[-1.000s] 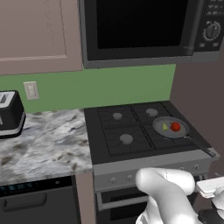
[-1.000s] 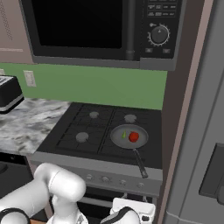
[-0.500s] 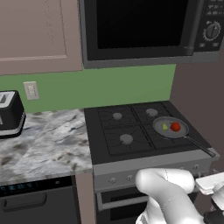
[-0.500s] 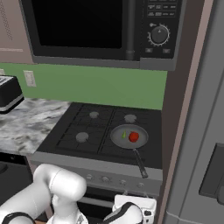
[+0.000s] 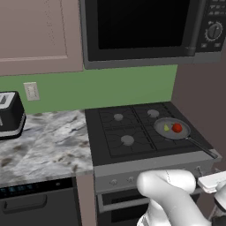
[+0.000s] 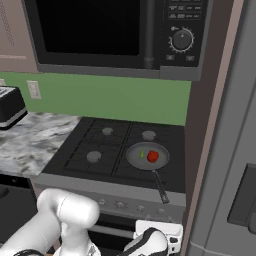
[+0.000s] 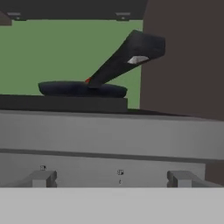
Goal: Put the lemon wedge and bell pepper in the pan. Then turn on the front right burner and set the heat to medium.
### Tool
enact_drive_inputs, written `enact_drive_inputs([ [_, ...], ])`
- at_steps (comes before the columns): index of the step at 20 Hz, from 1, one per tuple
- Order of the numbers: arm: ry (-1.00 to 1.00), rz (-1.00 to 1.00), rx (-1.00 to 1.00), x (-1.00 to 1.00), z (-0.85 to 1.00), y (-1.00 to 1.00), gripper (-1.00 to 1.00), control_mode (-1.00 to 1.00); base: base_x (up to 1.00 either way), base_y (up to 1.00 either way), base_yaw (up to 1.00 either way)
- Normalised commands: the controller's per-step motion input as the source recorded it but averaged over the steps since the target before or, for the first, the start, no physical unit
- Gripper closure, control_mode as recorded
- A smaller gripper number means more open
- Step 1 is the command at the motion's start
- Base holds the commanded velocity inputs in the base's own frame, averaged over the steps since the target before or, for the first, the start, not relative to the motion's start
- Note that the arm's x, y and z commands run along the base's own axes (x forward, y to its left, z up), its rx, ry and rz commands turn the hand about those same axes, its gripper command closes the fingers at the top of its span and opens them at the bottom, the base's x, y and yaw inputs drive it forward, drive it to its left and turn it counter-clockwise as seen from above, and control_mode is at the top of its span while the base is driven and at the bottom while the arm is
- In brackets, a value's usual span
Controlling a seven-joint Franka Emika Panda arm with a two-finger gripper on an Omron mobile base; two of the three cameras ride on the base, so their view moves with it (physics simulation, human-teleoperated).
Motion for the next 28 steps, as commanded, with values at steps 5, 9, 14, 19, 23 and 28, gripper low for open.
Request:
enact_drive_inputs([
  [5, 0.0, 0.0, 0.0, 0.2, -0.14, -0.04, -1.0, -1.0, 0.0, 0.0, 0.0],
  [9, 0.0, 0.0, 0.0, 0.1, -0.2, 0.0, -1.0, -1.0, 0.0, 0.0, 0.0],
  [14, 0.0, 0.0, 0.0, 0.03, -0.22, 0.0, -1.0, -1.0, 0.0, 0.0, 0.0],
  [19, 0.0, 0.0, 0.0, 0.04, -0.19, 0.0, -1.0, -1.0, 0.0, 0.0, 0.0],
  [23, 0.0, 0.0, 0.0, 0.12, -0.05, 0.0, -1.0, -1.0, 0.0, 0.0, 0.0],
  [28, 0.0, 0.0, 0.0, 0.2, -0.03, 0.0, -1.0, -1.0, 0.0, 0.0, 0.0],
])
